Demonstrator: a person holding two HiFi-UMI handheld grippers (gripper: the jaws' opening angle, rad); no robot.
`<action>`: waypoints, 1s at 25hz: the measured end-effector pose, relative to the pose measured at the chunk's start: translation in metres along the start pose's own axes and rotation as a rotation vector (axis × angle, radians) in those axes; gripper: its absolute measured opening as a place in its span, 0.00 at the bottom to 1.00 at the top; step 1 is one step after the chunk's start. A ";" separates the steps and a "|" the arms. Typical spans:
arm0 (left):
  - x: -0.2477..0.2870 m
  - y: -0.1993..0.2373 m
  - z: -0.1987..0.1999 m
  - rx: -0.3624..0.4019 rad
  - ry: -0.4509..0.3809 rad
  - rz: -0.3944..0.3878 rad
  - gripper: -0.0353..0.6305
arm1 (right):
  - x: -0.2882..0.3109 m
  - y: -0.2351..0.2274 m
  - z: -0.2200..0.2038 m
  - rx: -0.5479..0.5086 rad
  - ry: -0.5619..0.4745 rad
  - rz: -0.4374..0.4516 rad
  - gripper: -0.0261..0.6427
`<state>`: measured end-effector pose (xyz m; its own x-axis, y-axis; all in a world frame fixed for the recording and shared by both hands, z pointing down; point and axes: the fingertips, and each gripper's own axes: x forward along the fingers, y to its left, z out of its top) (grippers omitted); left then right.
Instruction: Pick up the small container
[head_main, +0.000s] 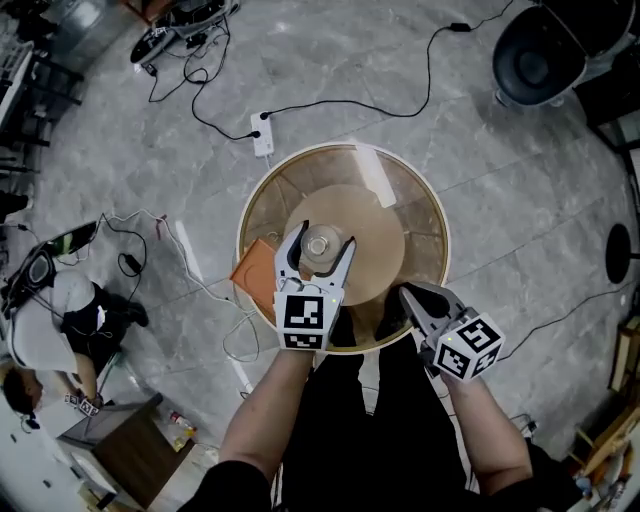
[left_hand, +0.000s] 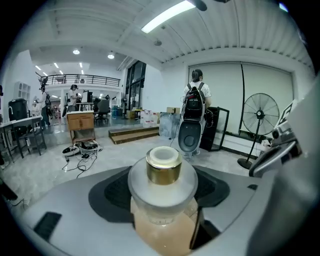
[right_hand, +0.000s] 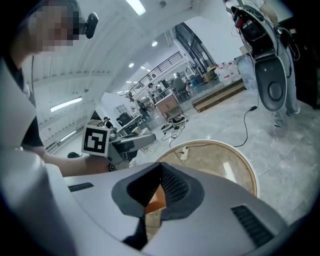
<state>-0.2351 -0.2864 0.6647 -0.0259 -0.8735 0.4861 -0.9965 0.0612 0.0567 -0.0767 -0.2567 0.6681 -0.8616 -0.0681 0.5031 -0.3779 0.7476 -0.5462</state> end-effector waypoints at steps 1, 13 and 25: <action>-0.016 0.003 0.012 0.007 -0.002 0.003 0.56 | -0.008 0.015 0.011 -0.012 -0.001 -0.008 0.06; -0.219 0.013 0.091 0.019 0.012 -0.030 0.56 | -0.121 0.177 0.099 -0.083 -0.118 -0.106 0.06; -0.261 -0.045 0.142 0.048 -0.024 -0.113 0.56 | -0.159 0.219 0.132 -0.074 -0.145 -0.062 0.06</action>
<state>-0.1947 -0.1298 0.4117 0.0859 -0.8848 0.4579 -0.9958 -0.0613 0.0685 -0.0672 -0.1694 0.3797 -0.8792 -0.2060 0.4297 -0.4107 0.7850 -0.4639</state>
